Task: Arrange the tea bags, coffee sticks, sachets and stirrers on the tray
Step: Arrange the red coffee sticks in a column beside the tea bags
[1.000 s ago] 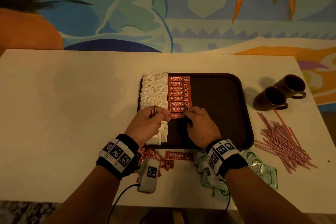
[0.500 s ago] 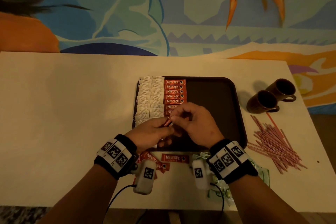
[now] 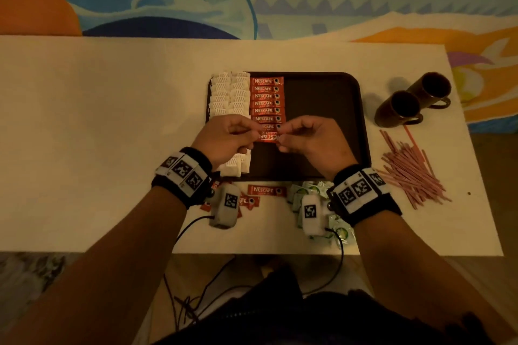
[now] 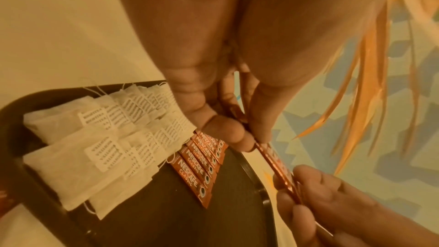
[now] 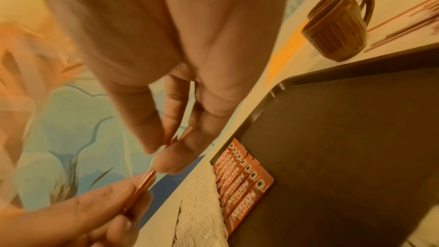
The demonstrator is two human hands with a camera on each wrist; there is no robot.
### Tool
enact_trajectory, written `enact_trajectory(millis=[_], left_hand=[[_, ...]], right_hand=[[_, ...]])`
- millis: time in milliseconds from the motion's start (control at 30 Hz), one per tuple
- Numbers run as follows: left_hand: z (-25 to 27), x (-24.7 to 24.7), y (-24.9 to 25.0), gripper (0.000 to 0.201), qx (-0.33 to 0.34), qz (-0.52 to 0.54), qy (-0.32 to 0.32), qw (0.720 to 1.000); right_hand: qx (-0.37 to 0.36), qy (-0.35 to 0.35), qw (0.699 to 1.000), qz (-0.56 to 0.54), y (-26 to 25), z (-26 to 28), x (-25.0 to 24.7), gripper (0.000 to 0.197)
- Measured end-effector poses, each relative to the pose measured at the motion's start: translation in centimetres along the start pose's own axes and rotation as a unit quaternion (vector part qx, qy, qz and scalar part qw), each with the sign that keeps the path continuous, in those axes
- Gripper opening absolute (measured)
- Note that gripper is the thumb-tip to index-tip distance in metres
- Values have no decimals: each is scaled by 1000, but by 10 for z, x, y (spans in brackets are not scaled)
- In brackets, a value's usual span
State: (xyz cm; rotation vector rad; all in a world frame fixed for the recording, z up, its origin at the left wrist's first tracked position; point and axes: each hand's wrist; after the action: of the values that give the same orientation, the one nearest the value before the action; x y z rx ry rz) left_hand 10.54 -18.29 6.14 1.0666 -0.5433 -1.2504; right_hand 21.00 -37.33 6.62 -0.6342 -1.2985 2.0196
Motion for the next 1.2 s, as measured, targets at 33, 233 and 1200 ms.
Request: enact_trajectory(millis=[33,233,1200], left_hand=[[1,1,0,17,-1,0,0,1000],[6,4,-11,16,-34,16,-6,999],[-24,10,-42,5,-75,-47,72,993]], right_hand=[[-4,12,1000,4,2,1,1,17],[27,63,998,-8,18,1,-5,18],[97,-3,967,235,55,-50,-14,9]])
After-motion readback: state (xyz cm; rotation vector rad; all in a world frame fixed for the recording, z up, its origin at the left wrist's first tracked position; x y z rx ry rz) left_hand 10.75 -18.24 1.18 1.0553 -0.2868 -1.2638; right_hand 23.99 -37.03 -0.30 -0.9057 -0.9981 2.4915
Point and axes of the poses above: each hand's wrist, its own z-axis away from the middle knuckle, its own x-axis out of the palm, y = z × x, and after that the axes turned 2 degrees about -y, right-handed
